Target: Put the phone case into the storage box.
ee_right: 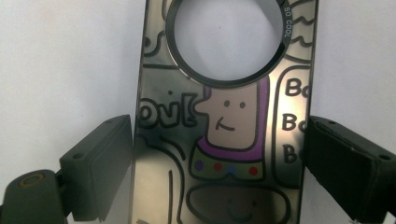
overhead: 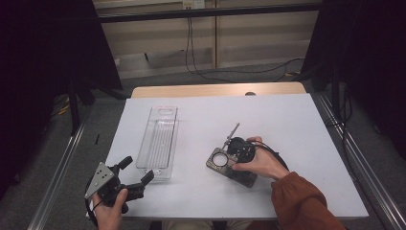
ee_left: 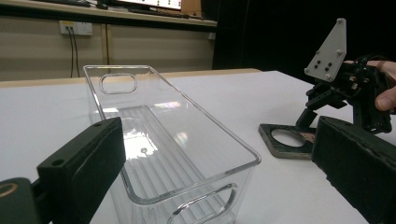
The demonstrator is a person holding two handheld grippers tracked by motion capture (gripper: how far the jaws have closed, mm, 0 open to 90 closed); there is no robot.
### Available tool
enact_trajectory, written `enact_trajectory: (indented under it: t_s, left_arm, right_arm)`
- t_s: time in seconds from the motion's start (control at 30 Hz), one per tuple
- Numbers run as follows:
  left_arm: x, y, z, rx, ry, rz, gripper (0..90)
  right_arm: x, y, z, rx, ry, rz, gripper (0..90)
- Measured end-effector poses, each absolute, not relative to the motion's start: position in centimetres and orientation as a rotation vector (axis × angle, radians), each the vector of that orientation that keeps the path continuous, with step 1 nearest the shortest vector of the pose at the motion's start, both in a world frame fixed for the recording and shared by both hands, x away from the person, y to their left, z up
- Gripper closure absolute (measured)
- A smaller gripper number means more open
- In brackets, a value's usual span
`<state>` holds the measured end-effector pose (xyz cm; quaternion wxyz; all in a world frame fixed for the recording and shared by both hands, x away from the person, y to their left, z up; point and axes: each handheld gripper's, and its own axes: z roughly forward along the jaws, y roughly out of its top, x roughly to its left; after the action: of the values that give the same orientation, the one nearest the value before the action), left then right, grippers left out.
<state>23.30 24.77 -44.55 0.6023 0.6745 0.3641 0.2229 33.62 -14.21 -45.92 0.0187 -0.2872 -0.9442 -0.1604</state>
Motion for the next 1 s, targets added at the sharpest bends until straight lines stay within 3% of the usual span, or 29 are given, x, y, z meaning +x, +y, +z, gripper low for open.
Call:
enact_trajectory:
  t_s: [1.0]
  left_arm:
    - [23.3, 24.9, -44.6, 1.557, 0.846, 0.519, 3.1]
  right_arm:
    - [33.1, -13.6, -45.9, -0.9, -3.005, -0.429, 12.1]
